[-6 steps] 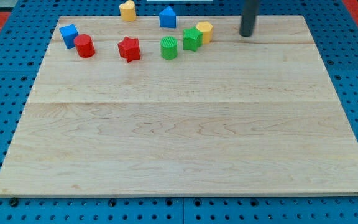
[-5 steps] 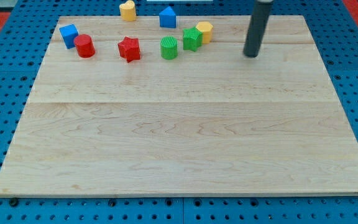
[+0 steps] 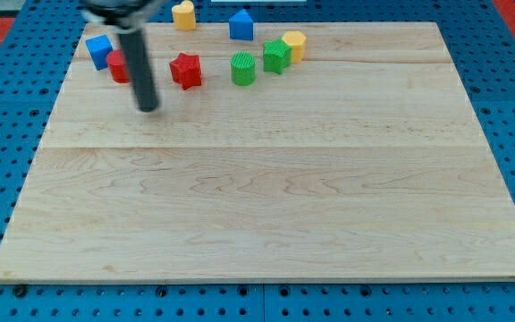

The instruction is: Move the red circle to the right of the blue cube

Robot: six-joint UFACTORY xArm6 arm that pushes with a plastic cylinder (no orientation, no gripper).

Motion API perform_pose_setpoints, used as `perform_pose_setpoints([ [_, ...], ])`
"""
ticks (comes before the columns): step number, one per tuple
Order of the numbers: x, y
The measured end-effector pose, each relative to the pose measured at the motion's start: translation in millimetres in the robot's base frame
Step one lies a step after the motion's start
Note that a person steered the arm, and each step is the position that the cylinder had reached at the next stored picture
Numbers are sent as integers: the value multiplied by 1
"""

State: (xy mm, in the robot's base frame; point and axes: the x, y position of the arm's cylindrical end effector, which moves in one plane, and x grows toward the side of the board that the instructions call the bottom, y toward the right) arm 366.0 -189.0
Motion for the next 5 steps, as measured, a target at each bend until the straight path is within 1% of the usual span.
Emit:
perform_pose_setpoints([
  [1, -21, -32],
  [2, -50, -6],
  [3, -60, -18],
  [5, -60, -27],
])
